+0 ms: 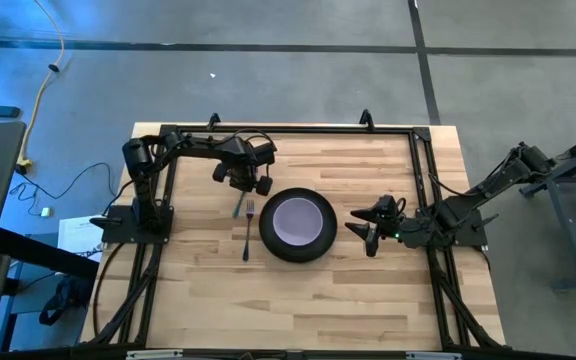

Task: Set table place
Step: Put the blue spoon into the violet bowl

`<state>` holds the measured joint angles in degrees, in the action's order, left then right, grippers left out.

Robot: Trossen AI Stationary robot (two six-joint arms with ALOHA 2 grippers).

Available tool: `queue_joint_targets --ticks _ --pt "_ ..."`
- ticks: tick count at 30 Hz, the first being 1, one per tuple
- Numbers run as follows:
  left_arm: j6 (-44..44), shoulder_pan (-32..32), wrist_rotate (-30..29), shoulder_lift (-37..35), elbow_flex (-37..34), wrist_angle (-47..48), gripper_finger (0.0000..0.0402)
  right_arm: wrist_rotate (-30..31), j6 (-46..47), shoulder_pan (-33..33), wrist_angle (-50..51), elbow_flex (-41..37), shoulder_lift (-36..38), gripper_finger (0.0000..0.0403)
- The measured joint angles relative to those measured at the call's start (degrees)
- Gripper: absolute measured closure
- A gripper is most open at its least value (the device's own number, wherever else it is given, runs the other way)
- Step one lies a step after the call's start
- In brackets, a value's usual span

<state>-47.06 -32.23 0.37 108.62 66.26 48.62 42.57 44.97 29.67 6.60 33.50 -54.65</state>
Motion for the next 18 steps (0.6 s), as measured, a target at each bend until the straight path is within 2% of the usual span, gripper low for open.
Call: queue_joint_targets --ticks 5,18 --pt "2.0 0.0 -0.7 0.0 0.0 0.1 0.0395 -0.8 0.1 0.0 0.0 0.0 0.0 0.0199" --pt "7.9 0.0 -1.1 0.1 0.7 1.2 0.0397 -1.2 1.2 0.0 0.0 0.0 0.0 0.0199"
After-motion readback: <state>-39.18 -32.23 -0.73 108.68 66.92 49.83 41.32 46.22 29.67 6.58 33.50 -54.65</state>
